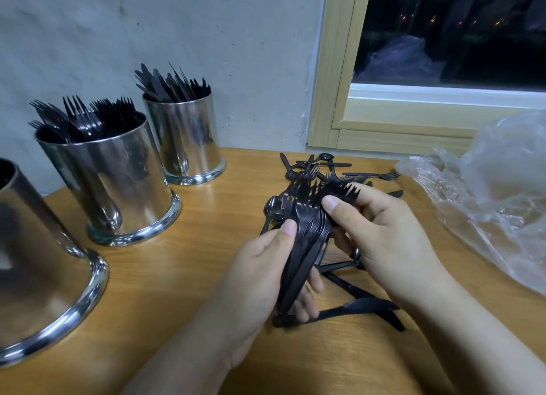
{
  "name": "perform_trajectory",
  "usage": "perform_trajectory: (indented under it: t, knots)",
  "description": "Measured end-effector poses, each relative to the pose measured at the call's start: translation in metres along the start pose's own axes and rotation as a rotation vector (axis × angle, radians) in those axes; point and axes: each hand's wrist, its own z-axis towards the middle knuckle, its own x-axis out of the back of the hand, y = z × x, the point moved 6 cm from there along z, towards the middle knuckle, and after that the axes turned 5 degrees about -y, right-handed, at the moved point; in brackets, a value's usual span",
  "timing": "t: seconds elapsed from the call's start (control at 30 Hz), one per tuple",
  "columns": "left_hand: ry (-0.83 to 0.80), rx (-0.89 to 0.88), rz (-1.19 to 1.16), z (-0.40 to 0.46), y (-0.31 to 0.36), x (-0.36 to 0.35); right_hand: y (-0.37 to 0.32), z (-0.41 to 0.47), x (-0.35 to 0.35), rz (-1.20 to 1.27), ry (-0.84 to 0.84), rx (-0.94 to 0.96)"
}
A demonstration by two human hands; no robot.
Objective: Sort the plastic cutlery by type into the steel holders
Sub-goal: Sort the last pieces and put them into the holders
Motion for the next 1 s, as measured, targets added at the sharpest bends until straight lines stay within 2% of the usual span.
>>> perform_trajectory:
  t: [0.2, 0.43, 0.67, 0.9, 1.0]
  knots:
    - [0.007, 0.011, -0.006, 0.0, -0.002, -0.003, 0.006, -0.001, -0.005, -0.005, -0.003, -0.019]
    - [0.115, 0.062, 0.008, 0.001, -0.012, 0.003, 0.012, -0.001, -0.011, -0.028, 0.006, -0.099]
    - [-0.007, 0.006, -0.027, 0.0, -0.005, -0.006, 0.013, 0.0, -0.008, -0.048, 0.017, -0.121]
    - [0.143, 0.042, -0.003, 0.003, -0.01, 0.005, 0.007, -0.003, -0.016, -0.142, -0.078, -0.1]
    - [0.199, 0.039, -0.021, 0.005, -0.012, 0.009, 0.006, -0.005, -0.022, -0.085, -0.107, -0.105]
